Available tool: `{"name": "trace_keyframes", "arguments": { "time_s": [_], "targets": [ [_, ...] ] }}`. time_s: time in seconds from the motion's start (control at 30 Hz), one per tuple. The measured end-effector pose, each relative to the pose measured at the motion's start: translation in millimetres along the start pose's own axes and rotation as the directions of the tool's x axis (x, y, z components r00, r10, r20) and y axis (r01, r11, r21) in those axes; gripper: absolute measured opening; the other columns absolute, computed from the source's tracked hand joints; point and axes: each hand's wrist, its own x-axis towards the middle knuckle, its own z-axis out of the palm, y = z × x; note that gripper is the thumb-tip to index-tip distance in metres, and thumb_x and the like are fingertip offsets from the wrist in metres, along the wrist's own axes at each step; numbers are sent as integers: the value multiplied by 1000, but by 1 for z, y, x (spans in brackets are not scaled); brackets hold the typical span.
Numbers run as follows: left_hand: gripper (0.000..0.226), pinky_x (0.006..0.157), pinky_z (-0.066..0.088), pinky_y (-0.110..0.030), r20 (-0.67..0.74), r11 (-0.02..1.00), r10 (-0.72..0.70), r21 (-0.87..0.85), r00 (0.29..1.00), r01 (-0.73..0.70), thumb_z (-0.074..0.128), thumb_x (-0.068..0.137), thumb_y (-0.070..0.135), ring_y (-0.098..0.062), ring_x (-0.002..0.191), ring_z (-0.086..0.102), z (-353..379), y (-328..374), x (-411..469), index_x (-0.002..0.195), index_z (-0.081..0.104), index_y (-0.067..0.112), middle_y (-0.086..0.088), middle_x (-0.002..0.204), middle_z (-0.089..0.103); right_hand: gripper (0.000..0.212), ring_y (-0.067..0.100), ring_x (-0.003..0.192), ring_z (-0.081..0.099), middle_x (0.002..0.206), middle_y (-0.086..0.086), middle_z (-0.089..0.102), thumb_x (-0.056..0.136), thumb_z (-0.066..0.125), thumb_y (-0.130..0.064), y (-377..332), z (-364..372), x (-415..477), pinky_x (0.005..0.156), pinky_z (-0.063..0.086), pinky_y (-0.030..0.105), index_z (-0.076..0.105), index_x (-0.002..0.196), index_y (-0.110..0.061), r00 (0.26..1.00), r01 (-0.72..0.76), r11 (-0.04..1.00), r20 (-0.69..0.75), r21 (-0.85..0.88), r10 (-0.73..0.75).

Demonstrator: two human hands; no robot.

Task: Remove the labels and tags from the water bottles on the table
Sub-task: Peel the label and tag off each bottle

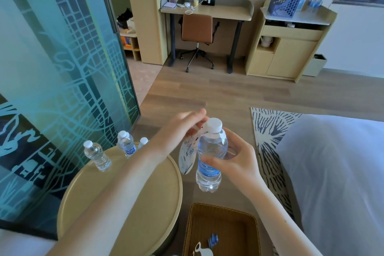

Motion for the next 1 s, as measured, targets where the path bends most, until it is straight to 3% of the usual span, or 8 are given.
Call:
{"name": "trace_keyframes", "arguments": {
  "time_s": [0.1, 0.23, 0.37, 0.53, 0.63, 0.77, 0.87, 1.0],
  "targets": [
    [38, 66, 45, -16, -32, 999, -47, 6, 998, 47, 46, 103, 35, 1, 64, 58, -7, 6, 7, 94, 77, 16, 13, 71, 68, 69, 1, 105, 69, 111, -21, 74, 60, 91, -29, 0, 0, -1, 83, 52, 10, 64, 116, -56, 1000, -10, 1000, 5, -17, 10],
    [40, 56, 37, -18, 24, 974, -172, 154, 985, 166, 59, 97, 32, -1, 48, 48, -11, 14, 14, 58, 69, 24, 12, 55, 55, 70, 0, 106, 68, 113, -24, 73, 58, 90, -35, 3, 3, -2, 84, 51, 9, 62, 117, -59, 1000, 3, 999, 23, -45, -2],
    [25, 56, 44, -11, 66, 967, -168, 205, 984, 151, 63, 95, 24, 1, 58, 58, -15, 18, 17, 76, 79, 20, 10, 67, 68, 73, -1, 107, 67, 114, -25, 72, 62, 93, -27, 6, 4, -4, 87, 50, 10, 62, 123, -53, 999, 17, 998, 37, -64, -14],
    [20, 59, 43, -9, 54, 987, 8, 157, 998, -16, 60, 98, 16, 2, 63, 55, -11, 16, 13, 82, 70, 23, 17, 69, 64, 67, 0, 106, 68, 112, -23, 73, 64, 92, -32, 8, 3, -3, 86, 51, 10, 65, 124, -44, 999, 8, 998, 46, -64, -5],
    [13, 56, 40, -14, 7, 993, 71, 91, 997, -72, 63, 97, 15, -13, 65, 52, -12, 14, 9, 87, 71, 17, 6, 71, 61, 70, 2, 107, 68, 114, -21, 73, 65, 93, -29, 9, 2, -2, 88, 53, 13, 65, 128, -35, 999, 0, 998, 46, -58, 3],
    [13, 43, 33, -5, -47, 996, 79, 47, 996, -77, 62, 98, 21, 3, 39, 45, -17, 11, 4, 88, 69, 20, 19, 47, 51, 69, 1, 104, 69, 110, -19, 74, 66, 94, -20, 11, 3, -1, 86, 54, 14, 66, 128, -32, 999, -9, 998, 52, -56, 12],
    [12, 46, 36, -6, -117, 997, 74, 32, 990, -71, 62, 97, 23, 4, 44, 47, -19, 4, 2, 88, 70, 22, 18, 51, 54, 68, 1, 102, 70, 109, -19, 75, 66, 93, -17, 12, 7, 0, 79, 52, 9, 66, 125, -37, 999, -2, 999, 51, -35, 4],
    [13, 49, 38, -9, -282, 998, 59, -4, 958, -63, 61, 97, 24, -2, 52, 48, -27, -21, -6, 87, 70, 25, 10, 61, 56, 62, 6, 100, 72, 108, -14, 76, 69, 92, -19, 16, 17, 6, 80, 57, 17, 67, 122, -40, 998, -27, 1000, 50, 16, 26]
  ]
}}
